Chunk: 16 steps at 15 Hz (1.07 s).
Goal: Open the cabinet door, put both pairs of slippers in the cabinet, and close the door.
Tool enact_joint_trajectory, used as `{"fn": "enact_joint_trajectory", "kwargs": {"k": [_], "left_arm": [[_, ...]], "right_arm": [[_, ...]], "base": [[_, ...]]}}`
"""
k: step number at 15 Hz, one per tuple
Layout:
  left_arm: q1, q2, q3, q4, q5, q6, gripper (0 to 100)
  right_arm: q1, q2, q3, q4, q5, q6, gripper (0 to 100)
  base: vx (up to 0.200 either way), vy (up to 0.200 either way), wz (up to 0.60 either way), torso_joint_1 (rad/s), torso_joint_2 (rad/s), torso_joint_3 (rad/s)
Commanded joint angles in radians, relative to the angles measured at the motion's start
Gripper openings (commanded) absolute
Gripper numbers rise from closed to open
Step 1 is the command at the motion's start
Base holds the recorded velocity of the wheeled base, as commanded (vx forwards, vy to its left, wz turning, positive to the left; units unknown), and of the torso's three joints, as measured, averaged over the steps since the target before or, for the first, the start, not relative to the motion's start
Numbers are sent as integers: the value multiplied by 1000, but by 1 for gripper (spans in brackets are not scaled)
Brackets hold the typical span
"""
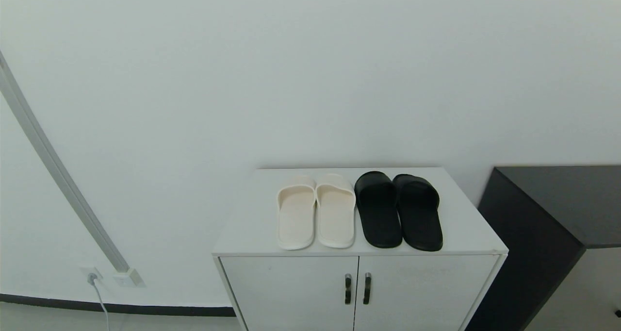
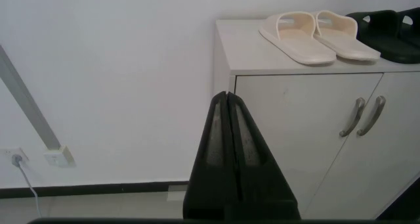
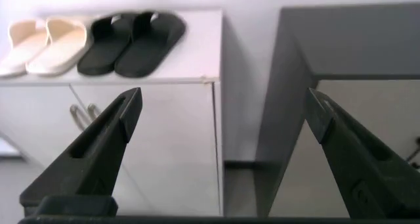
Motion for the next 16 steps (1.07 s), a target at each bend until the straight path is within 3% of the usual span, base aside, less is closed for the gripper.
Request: {"fn": "enact_joint_trajectory", "kwargs": {"k": [1,4,8,13,16], "left_arm": [[0,1,0,0,-3,0,0],[0,1,0,0,-3,0,0],[0,1,0,0,-3,0,0],[0,1,0,0,-3,0,0],[0,1,0,0,-3,-2,0]], "right_arm": [[45,331,34,-133,37,-8,100],[178,588,-31,-236,11,50,100],[450,842,-155,-366,-207,219,100],[635,1154,-331,-507,-399,240,100],[701,1315,-445,-542,-499,337,100]], "base": [[0,0,0,0,0,0],[0,0,0,0,0,0],[0,0,0,0,0,0],[0,0,0,0,0,0],[0,0,0,0,0,0]]}}
